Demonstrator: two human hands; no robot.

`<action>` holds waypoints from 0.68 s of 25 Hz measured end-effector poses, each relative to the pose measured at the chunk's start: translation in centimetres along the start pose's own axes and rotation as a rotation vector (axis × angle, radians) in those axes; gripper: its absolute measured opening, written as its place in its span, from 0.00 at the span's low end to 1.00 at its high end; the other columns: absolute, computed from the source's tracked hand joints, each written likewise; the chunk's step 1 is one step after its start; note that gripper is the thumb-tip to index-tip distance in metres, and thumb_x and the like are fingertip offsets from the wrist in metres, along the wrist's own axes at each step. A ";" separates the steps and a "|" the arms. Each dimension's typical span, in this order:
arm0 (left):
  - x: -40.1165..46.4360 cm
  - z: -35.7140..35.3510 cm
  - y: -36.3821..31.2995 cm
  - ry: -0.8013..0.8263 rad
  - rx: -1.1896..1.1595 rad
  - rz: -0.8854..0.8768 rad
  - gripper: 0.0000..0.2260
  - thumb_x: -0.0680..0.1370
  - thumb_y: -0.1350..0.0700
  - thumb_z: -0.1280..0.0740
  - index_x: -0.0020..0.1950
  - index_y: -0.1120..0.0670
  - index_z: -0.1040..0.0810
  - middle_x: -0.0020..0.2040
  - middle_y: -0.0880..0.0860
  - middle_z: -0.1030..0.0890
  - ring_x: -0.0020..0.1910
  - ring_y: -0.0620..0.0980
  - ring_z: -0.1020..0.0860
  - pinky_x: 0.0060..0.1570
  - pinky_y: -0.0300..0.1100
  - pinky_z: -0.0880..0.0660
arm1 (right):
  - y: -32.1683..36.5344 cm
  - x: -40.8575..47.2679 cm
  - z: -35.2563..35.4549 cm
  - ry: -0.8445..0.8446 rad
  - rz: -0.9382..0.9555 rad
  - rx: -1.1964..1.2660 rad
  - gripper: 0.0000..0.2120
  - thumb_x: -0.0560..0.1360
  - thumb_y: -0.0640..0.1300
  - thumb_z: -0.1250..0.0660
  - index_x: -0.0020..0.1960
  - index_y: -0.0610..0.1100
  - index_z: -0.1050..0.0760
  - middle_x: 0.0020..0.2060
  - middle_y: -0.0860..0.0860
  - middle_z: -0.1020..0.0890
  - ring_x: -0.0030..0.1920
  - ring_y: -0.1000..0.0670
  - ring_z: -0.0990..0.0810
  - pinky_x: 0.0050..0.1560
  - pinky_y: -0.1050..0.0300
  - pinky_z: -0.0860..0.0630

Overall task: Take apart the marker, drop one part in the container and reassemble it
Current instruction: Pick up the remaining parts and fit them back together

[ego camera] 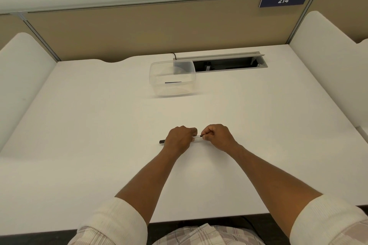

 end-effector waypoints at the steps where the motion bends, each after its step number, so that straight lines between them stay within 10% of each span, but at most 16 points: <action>1: -0.1 0.0 -0.1 -0.002 0.002 -0.001 0.06 0.79 0.55 0.37 0.54 0.49 0.23 0.42 0.56 0.20 0.36 0.56 0.29 0.36 0.44 0.37 | -0.2 0.0 -0.1 0.000 -0.017 0.014 0.03 0.72 0.38 0.29 0.44 0.45 0.16 0.37 0.49 0.16 0.39 0.52 0.21 0.42 0.60 0.26; 6: -0.8 0.3 -0.4 -0.011 0.046 0.000 0.07 0.78 0.59 0.39 0.49 0.52 0.22 0.40 0.57 0.20 0.35 0.57 0.29 0.34 0.44 0.36 | -0.2 -0.3 -0.8 -0.004 -0.084 0.013 0.03 0.72 0.43 0.28 0.44 0.49 0.16 0.40 0.53 0.14 0.49 0.50 0.18 0.59 0.46 0.26; 17: -0.5 1.2 -0.9 0.015 0.099 0.001 0.09 0.72 0.65 0.40 0.44 0.55 0.23 0.35 0.54 0.26 0.34 0.58 0.30 0.33 0.44 0.37 | 0.6 -0.3 -1.7 -0.120 -0.091 -0.052 0.06 0.72 0.43 0.31 0.39 0.53 0.18 0.36 0.61 0.17 0.44 0.56 0.21 0.58 0.48 0.30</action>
Point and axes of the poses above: each hand's wrist, its own x-axis towards the middle knuckle, its own z-axis out of the back of the hand, y = z × x, the point moved 1 cm from there along x, towards the middle knuckle
